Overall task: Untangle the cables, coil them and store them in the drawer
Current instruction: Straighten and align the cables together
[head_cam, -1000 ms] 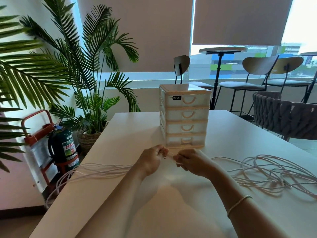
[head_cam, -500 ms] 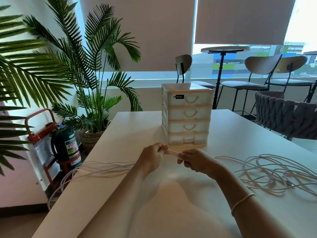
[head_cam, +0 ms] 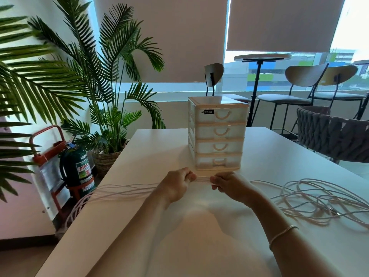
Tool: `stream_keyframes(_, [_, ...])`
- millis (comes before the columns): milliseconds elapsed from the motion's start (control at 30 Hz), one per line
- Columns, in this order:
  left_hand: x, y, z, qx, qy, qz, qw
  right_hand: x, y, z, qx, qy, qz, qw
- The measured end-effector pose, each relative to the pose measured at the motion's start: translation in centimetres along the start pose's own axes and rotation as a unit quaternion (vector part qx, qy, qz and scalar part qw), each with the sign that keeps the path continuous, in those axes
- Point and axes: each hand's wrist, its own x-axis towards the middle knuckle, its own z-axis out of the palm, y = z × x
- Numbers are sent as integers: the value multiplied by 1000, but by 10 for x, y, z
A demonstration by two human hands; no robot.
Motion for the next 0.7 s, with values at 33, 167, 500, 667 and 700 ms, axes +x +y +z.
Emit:
stream_keyframes(33, [-1, -4, -2, 24, -7, -6, 1000, 1, 1, 1, -17, 19, -6, 1000])
stream_keyframes(167, [-6, -26, -24, 142, -29, -30, 989, 3, 6, -1, -74, 80, -17, 994])
stream_keyframes(500, [-23, -58, -82, 165, 3, -64, 984, 8, 6, 3, -123, 144, -2, 982])
stream_keyframes(667, [-22, -56, -90, 130, -14, -78, 988, 6, 4, 1, -117, 157, -11, 981])
stream_keyframes(700, [-22, -56, -90, 137, -10, -82, 987, 5, 3, 1, -120, 155, -19, 980])
